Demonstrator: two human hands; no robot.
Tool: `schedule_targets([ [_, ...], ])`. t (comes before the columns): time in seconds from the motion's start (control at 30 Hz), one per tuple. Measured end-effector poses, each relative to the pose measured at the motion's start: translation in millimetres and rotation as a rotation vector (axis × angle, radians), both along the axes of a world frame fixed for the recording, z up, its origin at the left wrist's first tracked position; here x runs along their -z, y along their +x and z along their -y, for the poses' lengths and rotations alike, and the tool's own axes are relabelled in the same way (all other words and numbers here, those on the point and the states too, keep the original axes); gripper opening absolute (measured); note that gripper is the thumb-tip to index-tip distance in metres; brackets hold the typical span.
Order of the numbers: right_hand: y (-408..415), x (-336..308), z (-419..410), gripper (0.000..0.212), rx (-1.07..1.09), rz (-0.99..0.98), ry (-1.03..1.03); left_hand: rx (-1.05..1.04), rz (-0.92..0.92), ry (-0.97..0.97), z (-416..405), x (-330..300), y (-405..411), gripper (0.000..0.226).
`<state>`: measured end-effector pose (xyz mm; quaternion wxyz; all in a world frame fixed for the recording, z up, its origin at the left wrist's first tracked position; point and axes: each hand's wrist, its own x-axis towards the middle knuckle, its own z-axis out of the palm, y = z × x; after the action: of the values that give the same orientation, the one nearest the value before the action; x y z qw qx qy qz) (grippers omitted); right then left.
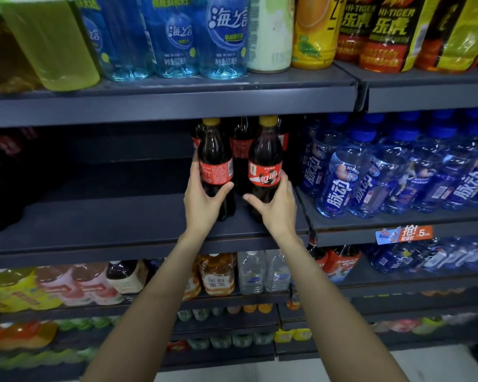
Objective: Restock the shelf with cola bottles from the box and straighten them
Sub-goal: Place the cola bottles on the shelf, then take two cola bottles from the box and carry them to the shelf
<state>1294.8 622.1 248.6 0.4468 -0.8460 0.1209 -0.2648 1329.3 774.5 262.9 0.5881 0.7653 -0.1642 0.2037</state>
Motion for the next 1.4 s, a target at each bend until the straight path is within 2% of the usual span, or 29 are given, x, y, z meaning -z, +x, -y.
schedule_targets([
  [0.23,12.8,-1.0,8.6,0.086,0.085,0.013,-0.061,-0.091,-0.053,0.052,16.2,0.2,17.3,0.085],
  [0.33,11.4,0.3,8.7,0.092,0.138,-0.048,-0.140,-0.160,-0.040,0.111,21.7,-2.8,20.6,0.083],
  [0.47,-1.3,3.4,11.2,0.100,0.106,-0.151,-0.204,-0.250,-0.052,0.173,25.2,-2.1,21.3,0.082],
  [0.77,-41.9,12.0,11.2,0.091,0.074,-0.059,-0.187,-0.177,-0.055,0.090,23.8,14.0,7.9,0.084],
  [0.93,-62.2,16.3,13.9,0.078,-0.007,-0.071,-0.307,-0.066,-0.201,0.153,23.9,23.0,-14.2,0.094],
  [1.07,-101.1,20.3,30.8,0.064,-0.016,-0.052,-0.484,-0.022,-0.398,0.328,24.9,36.8,-55.2,0.091],
  [1.17,-152.8,24.0,54.0,0.051,0.017,0.050,-0.612,0.024,-0.416,0.359,36.9,47.0,-104.4,0.077],
  [1.3,-254.8,46.2,94.2,0.036,0.097,0.139,-0.638,0.174,-0.264,0.211,80.2,67.0,-199.6,0.041],
  [1.4,-353.6,80.1,134.5,0.026,0.266,0.072,-0.632,0.371,-0.244,0.150,136.0,97.0,-282.2,0.020],
])
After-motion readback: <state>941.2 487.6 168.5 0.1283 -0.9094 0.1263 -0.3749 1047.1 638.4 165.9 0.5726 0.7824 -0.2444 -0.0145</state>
